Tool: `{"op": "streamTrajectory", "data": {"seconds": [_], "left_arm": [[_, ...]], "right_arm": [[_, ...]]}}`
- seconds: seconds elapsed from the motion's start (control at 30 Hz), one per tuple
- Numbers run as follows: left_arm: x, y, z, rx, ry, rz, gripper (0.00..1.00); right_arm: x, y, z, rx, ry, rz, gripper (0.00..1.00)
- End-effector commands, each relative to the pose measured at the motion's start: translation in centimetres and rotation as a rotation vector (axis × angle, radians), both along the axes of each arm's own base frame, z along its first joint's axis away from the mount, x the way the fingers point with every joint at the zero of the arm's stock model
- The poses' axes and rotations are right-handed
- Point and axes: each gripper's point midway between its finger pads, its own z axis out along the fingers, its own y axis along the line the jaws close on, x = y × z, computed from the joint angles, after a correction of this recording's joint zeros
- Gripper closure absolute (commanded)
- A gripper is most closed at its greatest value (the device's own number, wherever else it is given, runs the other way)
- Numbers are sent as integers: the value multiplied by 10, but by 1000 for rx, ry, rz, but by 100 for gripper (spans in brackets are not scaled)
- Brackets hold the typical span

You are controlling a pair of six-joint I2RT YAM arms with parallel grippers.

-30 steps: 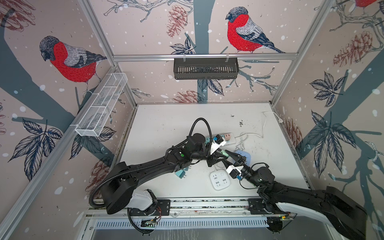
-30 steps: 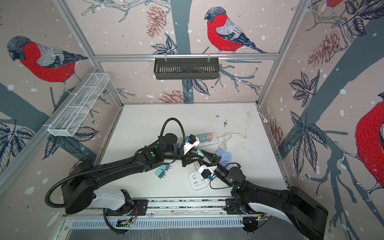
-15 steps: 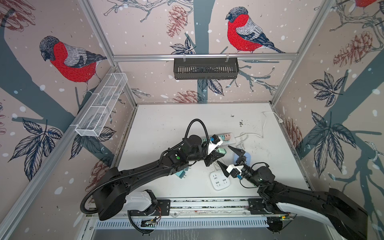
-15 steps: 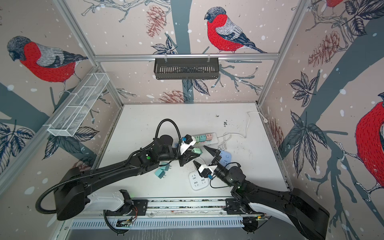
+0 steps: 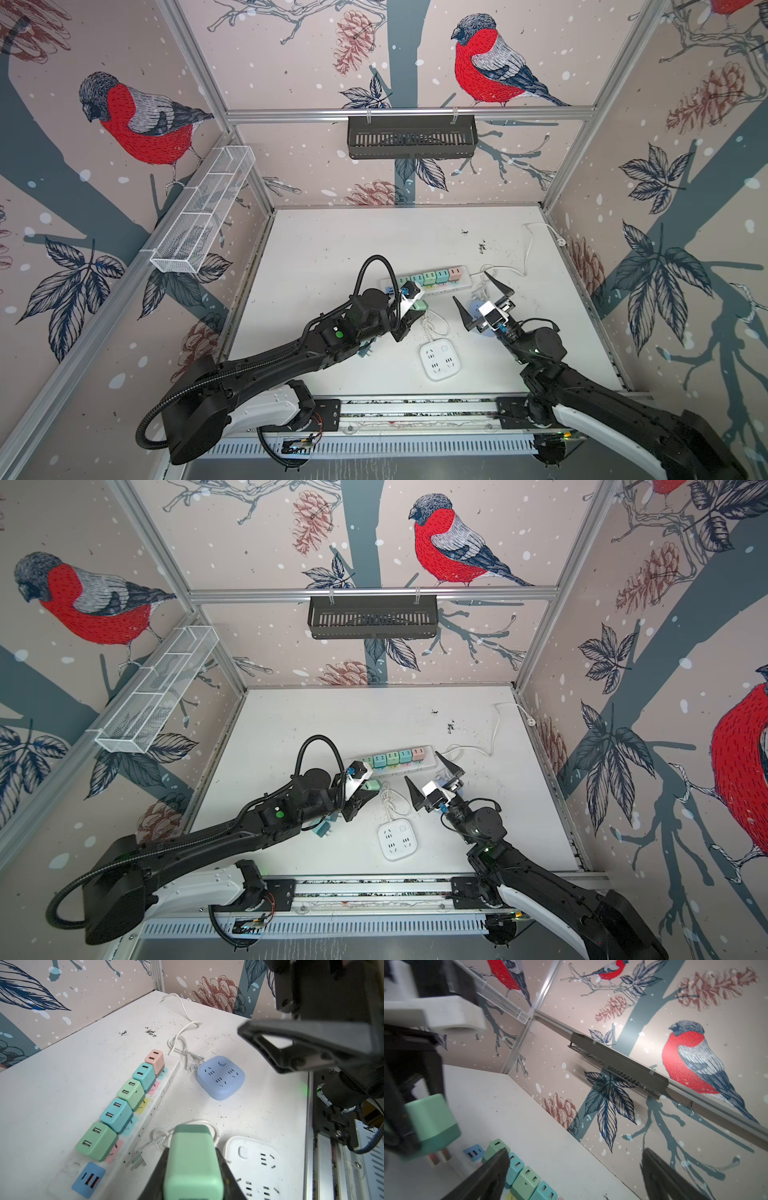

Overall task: Insert the plug
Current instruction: 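Open the right gripper and withdraw while the left gripper holds the adapter, then carry the light-green adapter with the left gripper over the small white socket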

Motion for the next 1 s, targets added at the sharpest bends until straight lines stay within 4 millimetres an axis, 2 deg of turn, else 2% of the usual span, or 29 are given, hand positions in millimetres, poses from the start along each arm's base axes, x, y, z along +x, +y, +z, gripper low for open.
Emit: {"op": "streamTrajectory", "data": {"seconds": [0.0, 0.13, 0.23, 0.43, 0.57, 0.8, 0.9, 0.97], "left_arm": [[-17, -2, -7, 16, -8, -69, 100], [-33, -15, -7, 45, -32, -144, 100], [-45, -28, -18, 112, -44, -194, 100], [-69, -61, -55, 299, -36, -288, 100], [-70, -67, -70, 383, -1, -290, 100], [-81, -69, -63, 383, 70, -322, 100], [-85, -71, -63, 390, 105, -342, 100], [-88, -72, -67, 405, 128, -352, 100]], "right_arm": [[21, -36, 17, 257, 108, -120, 0], [45, -80, 12, 465, 224, -267, 0], [52, -98, 4, 553, 266, -290, 0], [63, -114, -19, 562, 323, -339, 0], [73, -121, -33, 559, 355, -396, 0], [92, -129, -52, 547, 389, -490, 0], [105, -138, -60, 564, 432, -573, 0], [107, -139, -60, 561, 432, -579, 0]]}}
